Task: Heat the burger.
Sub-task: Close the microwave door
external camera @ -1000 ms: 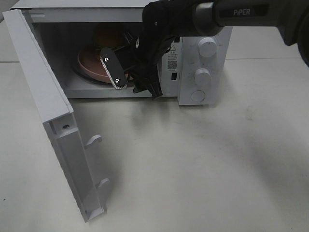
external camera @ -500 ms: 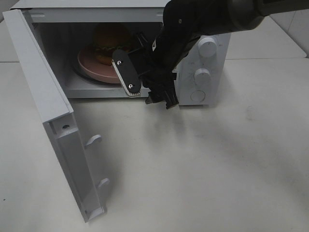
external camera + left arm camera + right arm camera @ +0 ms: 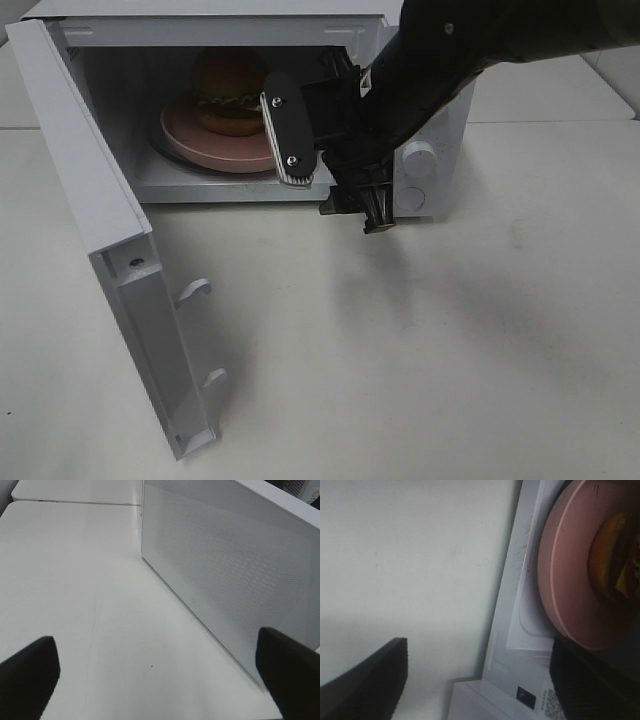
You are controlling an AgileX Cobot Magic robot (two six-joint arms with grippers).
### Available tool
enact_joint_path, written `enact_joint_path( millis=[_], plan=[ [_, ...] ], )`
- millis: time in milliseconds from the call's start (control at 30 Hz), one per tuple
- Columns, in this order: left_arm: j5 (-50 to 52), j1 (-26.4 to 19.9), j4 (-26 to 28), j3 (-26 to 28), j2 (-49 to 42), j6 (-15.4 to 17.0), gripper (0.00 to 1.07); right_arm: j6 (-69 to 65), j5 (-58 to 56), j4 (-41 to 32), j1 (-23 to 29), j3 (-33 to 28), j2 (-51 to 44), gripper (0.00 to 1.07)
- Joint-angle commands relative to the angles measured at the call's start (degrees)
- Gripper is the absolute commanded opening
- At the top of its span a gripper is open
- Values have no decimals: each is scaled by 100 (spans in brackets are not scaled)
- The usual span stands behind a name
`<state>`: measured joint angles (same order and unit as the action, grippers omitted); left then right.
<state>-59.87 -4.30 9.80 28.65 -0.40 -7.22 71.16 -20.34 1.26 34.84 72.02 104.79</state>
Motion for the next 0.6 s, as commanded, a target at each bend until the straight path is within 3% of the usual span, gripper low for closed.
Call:
enact_joint_path(
  millis=[33,300,433,600],
  plan=[
    [34,0,69,-17,-103,6,100,-464,80,-11,6,-430,-447,78],
    [34,0,69,-17,-103,6,100,-1965,-40,-6,6,-980,-1066,78],
    [34,0,69,-17,-103,6,100,-2997,-464,17,6,-1295,-1495,83],
    [34,0,69,-17,-103,6,100,-4022,-911,120,6,-1432,-1833,82]
  ],
)
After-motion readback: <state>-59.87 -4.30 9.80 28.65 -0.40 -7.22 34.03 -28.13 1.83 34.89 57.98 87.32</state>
